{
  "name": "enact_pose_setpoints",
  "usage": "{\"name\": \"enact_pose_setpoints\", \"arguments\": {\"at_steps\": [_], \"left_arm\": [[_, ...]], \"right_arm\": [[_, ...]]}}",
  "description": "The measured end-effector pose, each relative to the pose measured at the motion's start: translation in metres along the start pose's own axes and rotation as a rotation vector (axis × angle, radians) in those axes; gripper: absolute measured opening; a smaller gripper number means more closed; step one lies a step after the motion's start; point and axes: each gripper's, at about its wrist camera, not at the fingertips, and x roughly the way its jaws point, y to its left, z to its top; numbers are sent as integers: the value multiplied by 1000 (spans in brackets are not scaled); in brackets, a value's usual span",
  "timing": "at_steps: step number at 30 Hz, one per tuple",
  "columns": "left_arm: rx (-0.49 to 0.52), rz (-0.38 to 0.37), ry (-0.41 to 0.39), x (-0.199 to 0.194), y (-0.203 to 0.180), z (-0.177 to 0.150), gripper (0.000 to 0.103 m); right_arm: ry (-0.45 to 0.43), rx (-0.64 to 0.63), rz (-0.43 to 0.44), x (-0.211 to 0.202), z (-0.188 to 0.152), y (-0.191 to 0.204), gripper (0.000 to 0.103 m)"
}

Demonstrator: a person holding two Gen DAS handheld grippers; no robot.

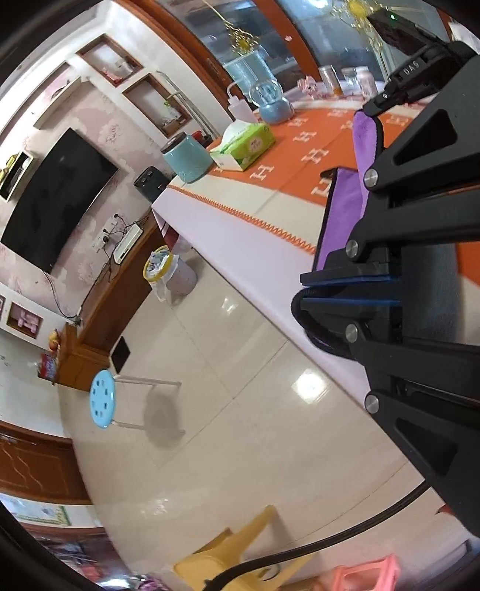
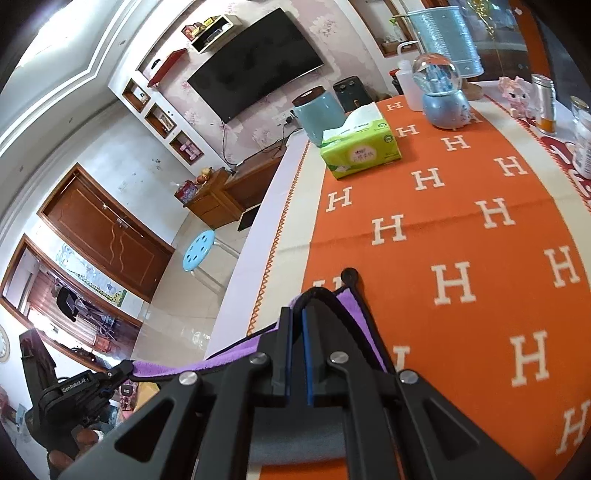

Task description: Fold towel

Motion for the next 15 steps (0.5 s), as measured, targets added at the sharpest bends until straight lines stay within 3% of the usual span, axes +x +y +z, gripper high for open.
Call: {"name": "enact_pose_setpoints", "arguments": {"at_steps": [5,10,15], "left_arm": [[0,3,16,22,4,-1,6],[-45,32,39,34,16,-2,20],[-55,61,36,31,22,-3,24]], "right_arm": [[3,-26,-19,19,-2,-5,8],[19,-16,-37,30,-3,-11,8],[19,-9,-32,30,-1,-13,10]]}}
